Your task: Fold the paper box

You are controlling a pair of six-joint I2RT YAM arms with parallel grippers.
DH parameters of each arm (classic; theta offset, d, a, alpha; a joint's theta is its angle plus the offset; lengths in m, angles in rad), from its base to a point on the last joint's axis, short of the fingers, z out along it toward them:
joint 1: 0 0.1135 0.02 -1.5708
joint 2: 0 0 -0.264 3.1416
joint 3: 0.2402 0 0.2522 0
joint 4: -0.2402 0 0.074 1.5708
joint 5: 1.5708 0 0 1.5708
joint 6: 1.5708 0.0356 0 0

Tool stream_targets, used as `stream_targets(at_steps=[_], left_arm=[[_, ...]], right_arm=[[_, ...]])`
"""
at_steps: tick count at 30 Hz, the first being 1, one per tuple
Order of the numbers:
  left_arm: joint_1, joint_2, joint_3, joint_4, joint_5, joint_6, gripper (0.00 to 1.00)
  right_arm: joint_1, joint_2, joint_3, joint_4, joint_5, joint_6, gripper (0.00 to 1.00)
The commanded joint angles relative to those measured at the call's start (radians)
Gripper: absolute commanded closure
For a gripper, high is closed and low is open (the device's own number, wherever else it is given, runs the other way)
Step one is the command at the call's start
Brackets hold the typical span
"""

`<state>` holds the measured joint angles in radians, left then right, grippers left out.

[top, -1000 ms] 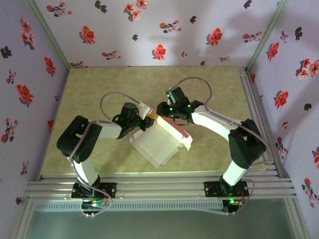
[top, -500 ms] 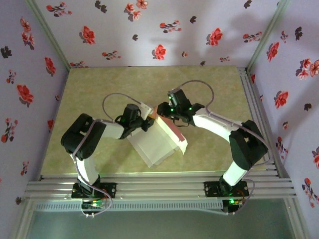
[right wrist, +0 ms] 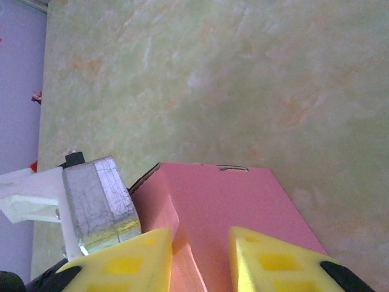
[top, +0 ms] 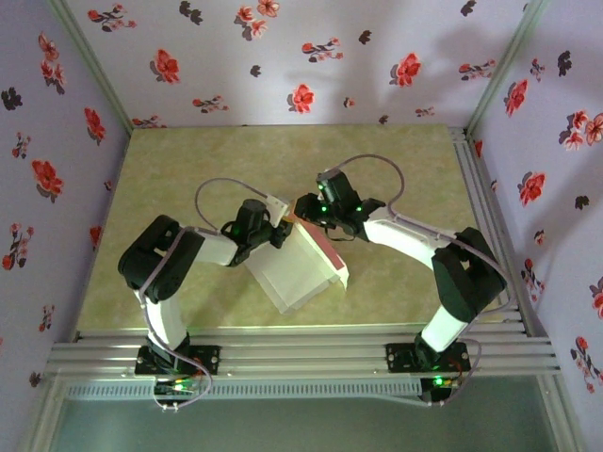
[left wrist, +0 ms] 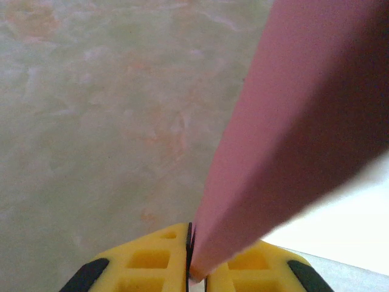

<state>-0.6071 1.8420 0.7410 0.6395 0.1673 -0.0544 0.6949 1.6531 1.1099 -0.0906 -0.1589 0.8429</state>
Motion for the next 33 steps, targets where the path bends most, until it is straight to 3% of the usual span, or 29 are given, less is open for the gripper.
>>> stream_targets(at_steps=[1, 8, 15, 20, 33], left_arm=[[-0.015, 0.043, -0.003, 0.049, -0.130, -0.059, 0.88], [-0.025, 0.055, -0.021, 0.122, -0.119, -0.095, 0.81], [-0.016, -0.006, -0.030, 0.092, -0.106, -0.114, 0.77], [-0.003, -0.054, -0.021, 0.035, -0.081, -0.125, 0.69], [0.060, -0.163, 0.000, -0.246, 0.084, -0.021, 0.69]], right_arm=[[0.023, 0.012, -0.043, -0.044, -0.023, 0.039, 0.70], [0.021, 0.021, -0.049, -0.039, -0.022, 0.044, 0.69], [0.008, 0.014, -0.064, -0.019, -0.024, 0.054, 0.69], [0.002, 0.014, -0.070, -0.023, -0.013, 0.055, 0.70], [-0.032, 0.020, -0.073, -0.031, -0.022, 0.035, 0.71]])
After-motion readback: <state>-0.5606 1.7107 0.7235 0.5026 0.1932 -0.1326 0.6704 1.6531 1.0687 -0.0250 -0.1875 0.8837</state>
